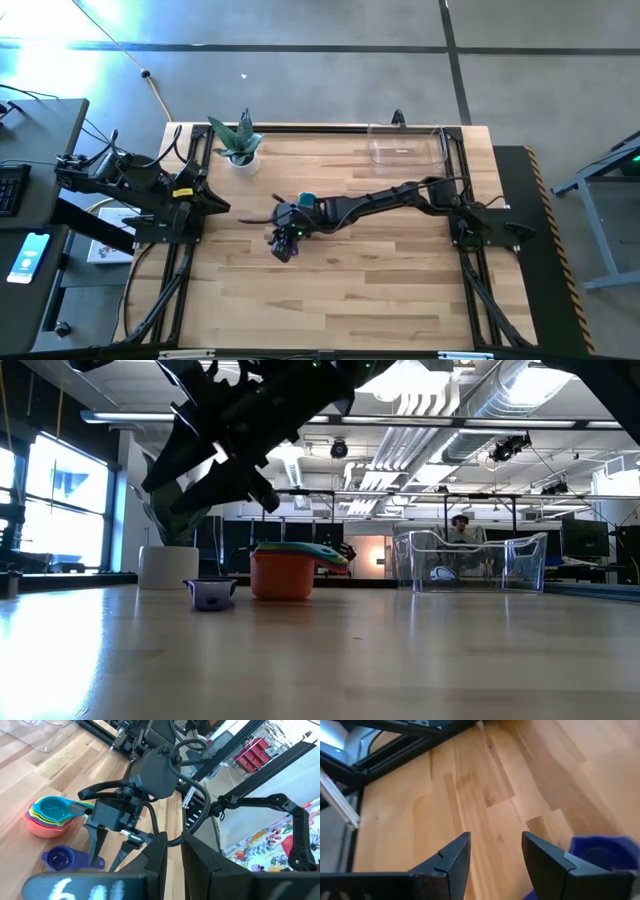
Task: Nest measuring cups in basket
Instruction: Stack the violet measuring cup into the blue measuring cup
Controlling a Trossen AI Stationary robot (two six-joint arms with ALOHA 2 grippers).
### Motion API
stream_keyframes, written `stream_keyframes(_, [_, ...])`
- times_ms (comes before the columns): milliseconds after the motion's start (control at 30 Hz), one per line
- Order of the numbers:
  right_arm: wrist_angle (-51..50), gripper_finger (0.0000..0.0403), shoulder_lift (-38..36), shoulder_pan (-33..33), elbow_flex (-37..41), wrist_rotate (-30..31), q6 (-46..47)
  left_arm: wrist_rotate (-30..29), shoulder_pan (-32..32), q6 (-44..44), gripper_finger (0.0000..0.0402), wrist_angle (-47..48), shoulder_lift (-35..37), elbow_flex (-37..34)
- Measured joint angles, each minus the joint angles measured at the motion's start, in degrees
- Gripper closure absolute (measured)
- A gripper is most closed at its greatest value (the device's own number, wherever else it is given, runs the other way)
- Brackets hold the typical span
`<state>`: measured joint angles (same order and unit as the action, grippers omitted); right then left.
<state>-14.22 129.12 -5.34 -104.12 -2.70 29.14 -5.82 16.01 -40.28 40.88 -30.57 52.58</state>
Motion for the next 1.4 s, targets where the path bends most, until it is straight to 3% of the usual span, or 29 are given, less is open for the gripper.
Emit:
stream_keyframes(233, [-1.8, 0.0232, 0.0, 0.3, 0.0, 1.1, -4.5, -0.7, 0.0, -0.2, 0.0355, 0.0, 0.0, 0.0])
stream_keyframes(633, [-1.0, 0.0175, 0.4, 1.2, 0.0, 5.7, -5.8, -1.0, 0.0, -0.6, 0.0355, 0.0, 0.0, 0.0])
stream_keyframes(900, [-1.8, 0.0185, 3.0, 0.7, 0.0, 6.0, -0.7, -1.1, 0.0, -0.6, 0.0355, 0.0, -0.1, 0.0])
stream_keyframes(1400, [-4.8, 0.0194, 3.8, 0.5, -1.4, 5.8, 0.5, -1.2, 0.0, -0.6, 0.0355, 0.0, -0.2, 0.0])
